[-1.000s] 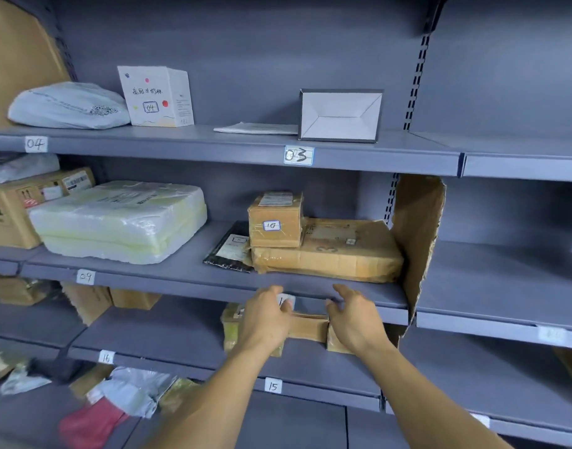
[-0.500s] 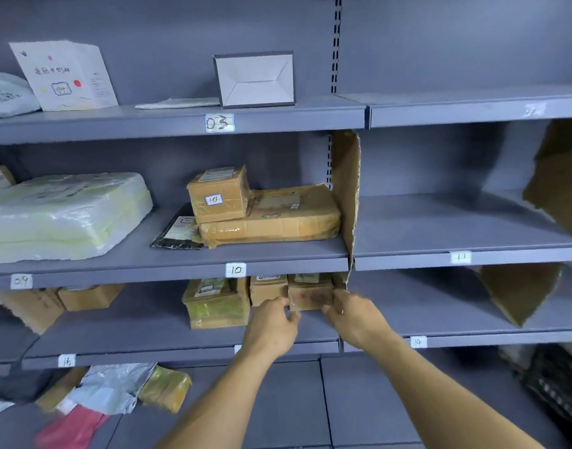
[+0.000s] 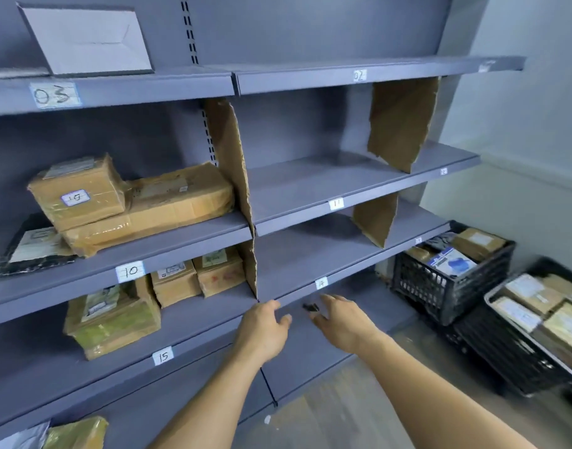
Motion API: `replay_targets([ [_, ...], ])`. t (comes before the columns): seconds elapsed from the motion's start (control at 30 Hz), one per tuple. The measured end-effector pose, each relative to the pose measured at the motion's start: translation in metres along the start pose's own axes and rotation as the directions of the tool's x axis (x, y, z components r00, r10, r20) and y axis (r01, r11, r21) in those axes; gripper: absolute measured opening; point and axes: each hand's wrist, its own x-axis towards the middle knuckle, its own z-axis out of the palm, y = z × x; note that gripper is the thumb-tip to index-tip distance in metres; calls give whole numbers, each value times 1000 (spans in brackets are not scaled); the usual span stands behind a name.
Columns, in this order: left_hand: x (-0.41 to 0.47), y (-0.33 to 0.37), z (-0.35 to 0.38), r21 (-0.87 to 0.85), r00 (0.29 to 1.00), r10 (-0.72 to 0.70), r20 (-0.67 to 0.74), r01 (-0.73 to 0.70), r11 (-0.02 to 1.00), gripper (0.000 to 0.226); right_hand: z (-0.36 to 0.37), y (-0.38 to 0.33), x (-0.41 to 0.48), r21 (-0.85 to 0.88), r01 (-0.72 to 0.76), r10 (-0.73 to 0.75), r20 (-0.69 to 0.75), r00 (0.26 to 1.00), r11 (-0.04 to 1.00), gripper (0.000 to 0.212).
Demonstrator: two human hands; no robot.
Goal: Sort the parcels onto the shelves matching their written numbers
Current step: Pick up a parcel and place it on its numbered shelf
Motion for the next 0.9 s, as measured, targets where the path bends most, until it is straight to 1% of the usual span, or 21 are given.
replay_targets([
  [0.13,-2,42,28,17,989,125,77,-127,992,46,-20,42,-28,17,-129,130,-44,991,991,53],
  [0.33,0,110,78,-5,954,233,188,-236,972,46,-52,117,-64,76,-273,280,-107,954,959,54],
  [0.4,2,139,97,-1,939,267,218,-274,962,47,-63,150,-72,98,-305,316,-127,940,947,50],
  [0.47,5,170,115,-4,923,304,235,-311,950,48,-76,183,-76,113,-331,345,-141,928,937,41],
  [0.5,6,186,123,-2,917,316,242,-325,946,48,-84,199,-79,121,-344,359,-145,922,931,41],
  [0.6,12,235,150,2,900,350,261,-363,932,46,-112,245,-88,149,-390,411,-165,896,909,51],
  [0.8,18,313,205,-2,866,379,325,-400,916,45,-153,328,-108,194,-474,504,-154,850,859,54],
  [0.9,17,342,229,13,846,394,360,-426,904,45,-163,364,-118,225,-509,545,-146,826,831,61],
])
